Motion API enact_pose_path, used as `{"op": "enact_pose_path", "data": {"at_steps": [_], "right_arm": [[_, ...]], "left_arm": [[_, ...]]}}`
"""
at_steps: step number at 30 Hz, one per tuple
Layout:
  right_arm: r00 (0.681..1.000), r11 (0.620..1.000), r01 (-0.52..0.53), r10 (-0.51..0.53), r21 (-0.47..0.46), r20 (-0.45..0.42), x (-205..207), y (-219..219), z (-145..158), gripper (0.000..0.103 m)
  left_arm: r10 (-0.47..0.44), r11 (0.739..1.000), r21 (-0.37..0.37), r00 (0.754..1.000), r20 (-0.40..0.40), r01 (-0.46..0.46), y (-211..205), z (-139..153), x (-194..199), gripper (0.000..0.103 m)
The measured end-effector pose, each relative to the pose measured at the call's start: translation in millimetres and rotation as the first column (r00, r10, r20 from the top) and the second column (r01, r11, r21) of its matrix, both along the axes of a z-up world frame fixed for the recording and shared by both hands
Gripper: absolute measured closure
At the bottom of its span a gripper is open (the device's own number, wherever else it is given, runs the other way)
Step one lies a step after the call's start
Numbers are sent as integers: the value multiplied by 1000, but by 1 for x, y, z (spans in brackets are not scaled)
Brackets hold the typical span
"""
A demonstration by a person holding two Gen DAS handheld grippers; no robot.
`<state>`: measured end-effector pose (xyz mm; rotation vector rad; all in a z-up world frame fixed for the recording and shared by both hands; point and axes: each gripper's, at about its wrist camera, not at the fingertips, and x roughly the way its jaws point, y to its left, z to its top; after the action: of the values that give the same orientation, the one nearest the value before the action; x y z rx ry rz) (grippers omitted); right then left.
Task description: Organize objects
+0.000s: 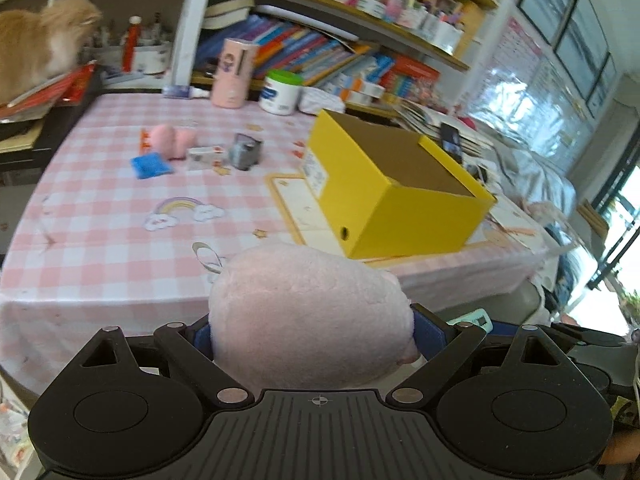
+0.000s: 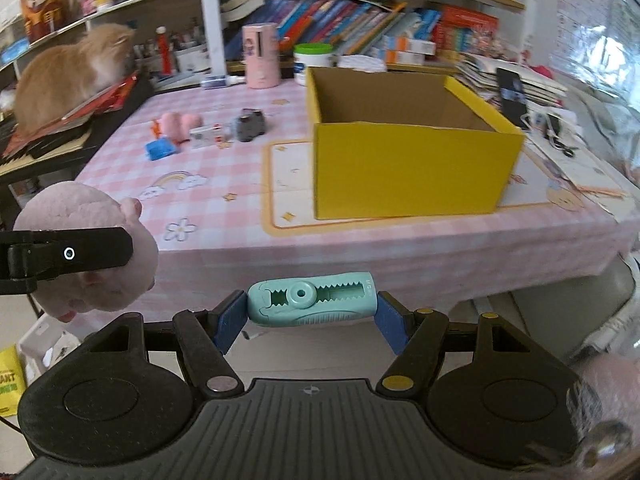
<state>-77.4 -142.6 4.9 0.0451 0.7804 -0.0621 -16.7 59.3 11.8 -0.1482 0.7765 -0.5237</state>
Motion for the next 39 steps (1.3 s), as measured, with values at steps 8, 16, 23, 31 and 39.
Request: {"op": "enact_pose_path", "data": {"at_steps": [8, 16, 23, 31, 39], "right_arm": [[996, 996, 85, -85, 1, -9, -15, -28, -2, 36], [987, 987, 160, -159, 18, -24, -18, -65, -6, 36], [983, 983, 183, -182, 34, -24, -7, -91, -5, 36], [981, 980, 193, -191, 42, -38, 9, -120, -7, 36], [982, 982, 187, -187, 30, -27, 30, -146, -3, 36]], "left_arm": [[-78, 997, 0, 997, -6, 78, -35, -2, 2, 10], [-143, 990, 18, 990, -4, 143, -73, -2, 9, 10], [-163, 986, 33, 986, 21, 162, -99, 3, 16, 10], [-183, 983, 37, 982, 42, 181, -129, 6, 29, 10], [-202, 979, 31, 974, 100, 200, -154, 14, 44, 10]]}}
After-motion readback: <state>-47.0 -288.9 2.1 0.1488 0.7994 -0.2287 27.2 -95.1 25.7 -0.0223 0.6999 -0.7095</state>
